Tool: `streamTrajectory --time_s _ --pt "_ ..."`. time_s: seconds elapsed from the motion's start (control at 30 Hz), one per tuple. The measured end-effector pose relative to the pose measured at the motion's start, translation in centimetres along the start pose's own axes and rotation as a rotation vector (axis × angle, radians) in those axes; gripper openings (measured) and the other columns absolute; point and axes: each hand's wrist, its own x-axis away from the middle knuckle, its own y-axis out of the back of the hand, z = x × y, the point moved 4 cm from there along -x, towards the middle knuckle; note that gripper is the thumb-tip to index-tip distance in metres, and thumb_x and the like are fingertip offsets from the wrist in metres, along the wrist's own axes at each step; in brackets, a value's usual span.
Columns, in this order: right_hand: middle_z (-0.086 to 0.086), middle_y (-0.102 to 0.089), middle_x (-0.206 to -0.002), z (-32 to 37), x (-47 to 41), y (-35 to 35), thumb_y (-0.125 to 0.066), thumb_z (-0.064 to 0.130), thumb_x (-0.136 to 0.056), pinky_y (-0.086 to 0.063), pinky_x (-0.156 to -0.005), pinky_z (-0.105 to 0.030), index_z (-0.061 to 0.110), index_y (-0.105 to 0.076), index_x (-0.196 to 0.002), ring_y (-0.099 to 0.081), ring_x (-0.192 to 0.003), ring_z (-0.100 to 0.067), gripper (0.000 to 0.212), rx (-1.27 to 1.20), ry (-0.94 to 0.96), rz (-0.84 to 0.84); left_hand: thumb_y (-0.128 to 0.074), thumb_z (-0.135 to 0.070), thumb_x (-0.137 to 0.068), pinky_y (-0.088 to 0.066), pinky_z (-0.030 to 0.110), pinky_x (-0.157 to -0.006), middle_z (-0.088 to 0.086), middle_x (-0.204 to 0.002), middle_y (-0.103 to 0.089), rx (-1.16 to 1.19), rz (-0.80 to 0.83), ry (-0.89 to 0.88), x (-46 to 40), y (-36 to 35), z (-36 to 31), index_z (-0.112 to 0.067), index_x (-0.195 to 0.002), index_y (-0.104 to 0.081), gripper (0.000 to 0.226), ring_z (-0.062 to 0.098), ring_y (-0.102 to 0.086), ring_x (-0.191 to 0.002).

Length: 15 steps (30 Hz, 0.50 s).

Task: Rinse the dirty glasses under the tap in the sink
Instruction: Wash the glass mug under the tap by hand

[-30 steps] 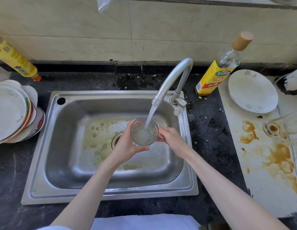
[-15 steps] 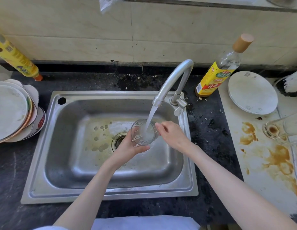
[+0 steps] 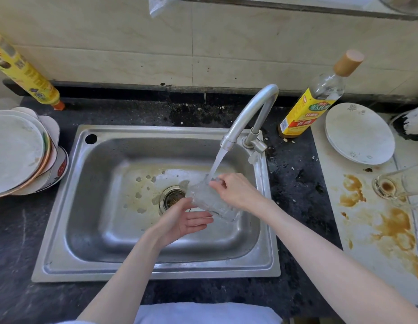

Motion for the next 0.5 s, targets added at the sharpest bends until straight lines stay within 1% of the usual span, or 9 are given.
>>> streamTrajectory --time_s 0.07,0.13,0.2,0.23,0.3,0.33,0.4,0.47,0.5 --pt "-0.005 -0.049 -0.071 0.0 -0.5 0.3 -0.043 0.034 -0.098 -0.031 -0.052 -0.029 0.015 -0.048 -0.065 -0.038 -0.054 -0.014 0.038 -0.015 -0.125 0.059 -0.037 -0.024 -0.097 -0.057 0.038 -0.079 0.022 -0.104 -0.068 0.007 0.029 0.050 0.0 -0.2 0.3 -0.001 -0.118 -0.052 0.035 0.032 -0.068 -0.092" --pt "-0.006 -0.050 -0.079 -0.5 -0.7 0.8 -0.042 0.030 -0.099 -0.032 -0.049 -0.025 0.015 -0.047 -0.068 -0.043 -0.056 -0.016 0.034 -0.063 -0.246 0.094 -0.035 -0.025 -0.099 -0.057 0.039 -0.079 0.018 -0.103 -0.069 -0.041 0.006 0.061 -0.1 -0.6 0.3 -0.002 -0.114 -0.054 0.033 0.031 -0.068 -0.090" --pt "-0.002 -0.044 -0.069 -1.2 -0.6 1.0 -0.043 0.030 -0.098 -0.031 -0.038 -0.021 0.014 -0.044 -0.070 -0.039 -0.049 -0.016 0.033 -0.165 -0.356 0.130 -0.037 -0.030 -0.100 -0.055 0.039 -0.080 0.014 -0.105 -0.065 -0.088 -0.064 0.026 -0.4 -0.9 0.1 -0.004 -0.113 -0.054 0.034 0.029 -0.066 -0.090" --pt "-0.001 -0.039 -0.063 -1.5 -0.5 0.9 -0.043 0.030 -0.098 -0.027 -0.032 -0.019 0.013 -0.043 -0.070 -0.034 -0.045 -0.014 0.034 -0.222 -0.399 0.155 -0.040 -0.031 -0.099 -0.054 0.037 -0.079 0.013 -0.108 -0.063 -0.119 -0.101 -0.010 -0.6 -0.9 -0.1 -0.006 -0.115 -0.054 0.033 0.027 -0.064 -0.092" --pt "0.001 -0.030 -0.055 -1.9 -0.5 0.8 -0.044 0.030 -0.098 -0.018 -0.030 -0.016 0.009 -0.044 -0.069 -0.024 -0.038 -0.010 0.036 -0.339 -0.457 0.215 -0.046 -0.034 -0.097 -0.054 0.034 -0.077 0.010 -0.113 -0.062 -0.196 -0.160 -0.098 -0.9 -0.5 -0.6 -0.010 -0.118 -0.056 0.034 0.023 -0.062 -0.097" --pt "0.002 -0.027 -0.052 -2.0 -0.4 0.8 -0.044 0.029 -0.099 -0.016 -0.030 -0.016 0.008 -0.044 -0.069 -0.020 -0.035 -0.008 0.037 -0.391 -0.474 0.249 -0.045 -0.035 -0.096 -0.053 0.033 -0.079 0.009 -0.114 -0.063 -0.233 -0.179 -0.149 -0.9 -0.5 -1.0 -0.011 -0.116 -0.058 0.034 0.021 -0.061 -0.101" --pt "0.004 -0.023 -0.045 -2.2 -0.4 1.0 -0.044 0.029 -0.099 -0.014 -0.031 -0.015 0.007 -0.044 -0.070 -0.015 -0.031 -0.006 0.036 -0.487 -0.479 0.313 -0.041 -0.035 -0.098 -0.052 0.030 -0.084 0.006 -0.108 -0.067 -0.286 -0.194 -0.256 -0.5 -0.7 -1.8 -0.010 -0.110 -0.063 0.036 0.016 -0.061 -0.103" --pt "0.007 -0.023 -0.040 -2.5 -0.4 1.3 -0.043 0.030 -0.099 -0.013 -0.030 -0.015 0.008 -0.043 -0.069 -0.015 -0.029 -0.005 0.037 -0.605 -0.440 0.341 -0.037 -0.033 -0.100 -0.051 0.022 -0.084 0.000 -0.097 -0.071 -0.320 -0.193 -0.367 0.5 -1.3 -2.8 -0.012 -0.100 -0.067 0.037 0.010 -0.063 -0.096" --pt "0.008 -0.022 -0.039 -2.7 -0.4 1.4 -0.044 0.031 -0.099 -0.012 -0.031 -0.015 0.009 -0.042 -0.067 -0.015 -0.029 -0.005 0.038 -0.674 -0.411 0.326 -0.036 -0.032 -0.100 -0.050 0.019 -0.083 -0.002 -0.091 -0.072 -0.340 -0.190 -0.427 1.2 -1.6 -3.4 -0.014 -0.093 -0.068 0.037 0.008 -0.063 -0.093"
